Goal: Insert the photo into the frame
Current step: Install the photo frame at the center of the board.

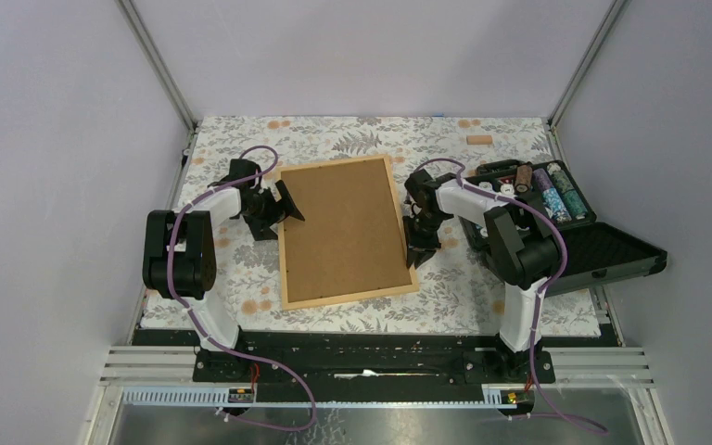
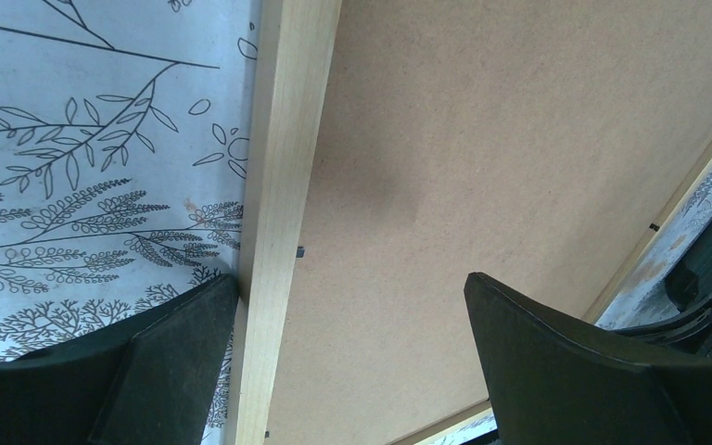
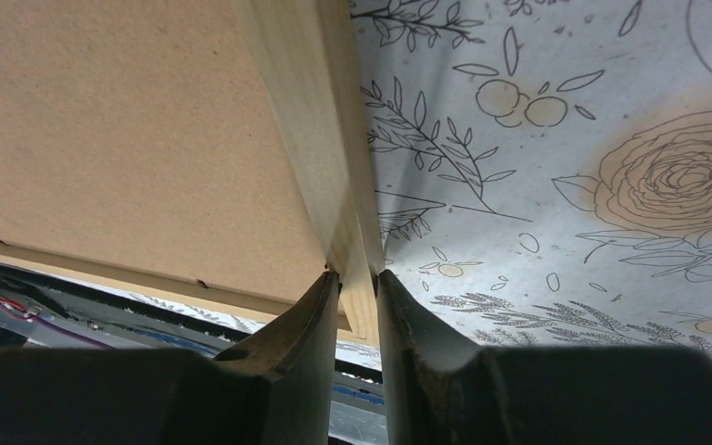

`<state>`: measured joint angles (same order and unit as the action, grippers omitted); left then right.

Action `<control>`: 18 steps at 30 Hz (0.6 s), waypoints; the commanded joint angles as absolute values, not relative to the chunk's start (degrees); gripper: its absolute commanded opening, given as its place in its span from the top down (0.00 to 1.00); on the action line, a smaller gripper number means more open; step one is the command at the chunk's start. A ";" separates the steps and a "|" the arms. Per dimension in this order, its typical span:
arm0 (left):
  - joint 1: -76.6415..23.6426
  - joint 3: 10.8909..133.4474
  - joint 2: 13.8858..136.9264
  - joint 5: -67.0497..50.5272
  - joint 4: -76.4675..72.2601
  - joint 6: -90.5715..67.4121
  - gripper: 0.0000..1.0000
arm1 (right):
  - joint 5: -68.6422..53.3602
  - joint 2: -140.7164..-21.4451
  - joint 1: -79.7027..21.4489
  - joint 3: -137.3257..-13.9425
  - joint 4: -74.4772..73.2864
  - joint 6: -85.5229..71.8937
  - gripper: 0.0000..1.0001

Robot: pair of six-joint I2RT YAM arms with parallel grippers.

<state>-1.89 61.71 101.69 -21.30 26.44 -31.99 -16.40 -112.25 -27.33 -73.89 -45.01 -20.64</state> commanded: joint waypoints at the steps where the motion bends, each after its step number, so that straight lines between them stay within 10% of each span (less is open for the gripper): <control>1: -2.37 59.01 103.37 -22.32 26.28 -31.88 0.01 | -7.83 -115.12 -28.11 -74.43 -42.89 -22.91 0.72; 18: -2.98 58.45 104.31 -24.61 25.37 -32.16 0.02 | 1.03 -125.82 -33.15 -77.94 -40.03 -29.08 0.64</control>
<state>-1.72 61.36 101.60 -22.04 25.91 -31.97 -8.86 -116.53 -30.85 -79.77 -51.20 -26.48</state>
